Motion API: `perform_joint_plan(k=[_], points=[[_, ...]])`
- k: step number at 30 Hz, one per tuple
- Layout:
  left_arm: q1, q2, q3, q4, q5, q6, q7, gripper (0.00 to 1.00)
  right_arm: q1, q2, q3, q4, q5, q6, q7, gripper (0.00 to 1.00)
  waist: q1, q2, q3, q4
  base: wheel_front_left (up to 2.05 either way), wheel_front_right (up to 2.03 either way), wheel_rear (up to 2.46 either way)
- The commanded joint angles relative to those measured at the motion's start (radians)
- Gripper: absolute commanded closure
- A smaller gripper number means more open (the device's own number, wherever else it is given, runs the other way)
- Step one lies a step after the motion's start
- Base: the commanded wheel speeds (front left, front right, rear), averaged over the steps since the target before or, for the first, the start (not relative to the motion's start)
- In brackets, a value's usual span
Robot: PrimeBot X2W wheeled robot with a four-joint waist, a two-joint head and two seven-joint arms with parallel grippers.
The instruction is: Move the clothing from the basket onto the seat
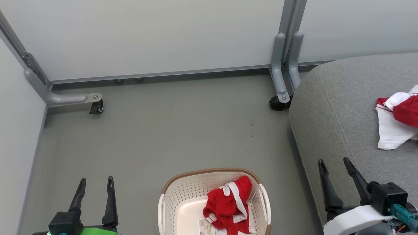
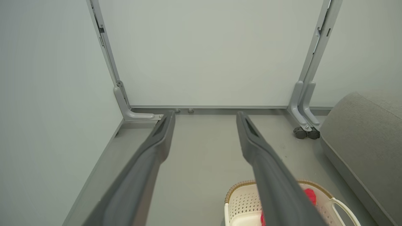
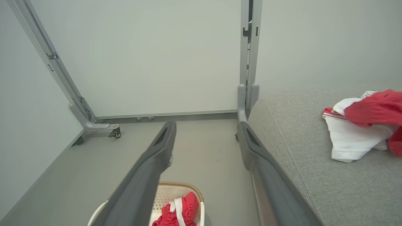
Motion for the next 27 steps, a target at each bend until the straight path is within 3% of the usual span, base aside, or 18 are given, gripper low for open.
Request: perform_joint_plan(k=[1,27], points=[[0.014,-0.002,0.007,0.006,0.011,-0.007,0.0,0.0,0.014,-0.002,-0.001,-0.007,-0.008,0.0,0.005,0.0,0.0001,0.0,-0.003,-0.002,0.0,0.0,0.0],[-0.043,-0.043,0.039,0.028,0.064,-0.035,0.0,0.0,-0.017,-0.002,0.0,-0.026,-0.004,0.0,0.013,0.0,0.0001,0.0,0.031,-0.003,0.0,0.0,0.0]])
